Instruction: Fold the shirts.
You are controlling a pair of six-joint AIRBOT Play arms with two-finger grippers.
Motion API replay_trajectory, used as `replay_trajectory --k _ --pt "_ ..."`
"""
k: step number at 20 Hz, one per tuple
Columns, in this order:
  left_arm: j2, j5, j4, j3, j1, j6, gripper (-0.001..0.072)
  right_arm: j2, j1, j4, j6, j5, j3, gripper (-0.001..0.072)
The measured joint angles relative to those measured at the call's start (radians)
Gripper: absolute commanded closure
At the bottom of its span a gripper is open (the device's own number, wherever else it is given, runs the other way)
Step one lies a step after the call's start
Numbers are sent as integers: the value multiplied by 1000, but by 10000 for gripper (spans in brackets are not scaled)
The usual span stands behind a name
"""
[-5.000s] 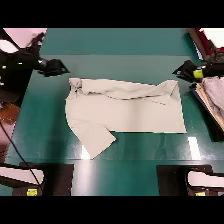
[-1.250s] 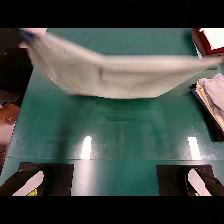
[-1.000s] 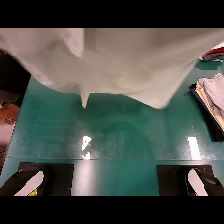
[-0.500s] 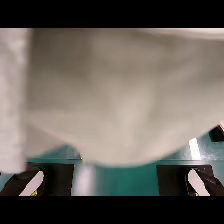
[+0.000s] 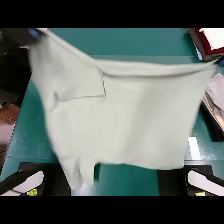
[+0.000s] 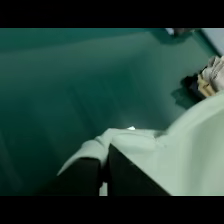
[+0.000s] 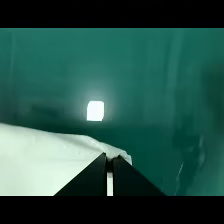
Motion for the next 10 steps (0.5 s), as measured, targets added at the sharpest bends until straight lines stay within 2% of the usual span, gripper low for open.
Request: replay_trajectory --k 2,5,10 --pt "-115 9 -5 -42 0 24 676 -109 26 2 1 -58 -42 698" --pt "-275 101 -13 -62 0 74 676 -249 47 4 1 -180 -47 698" --pt "-423 252 -27 7 -1 141 676 -400 61 8 3 -293 71 698"
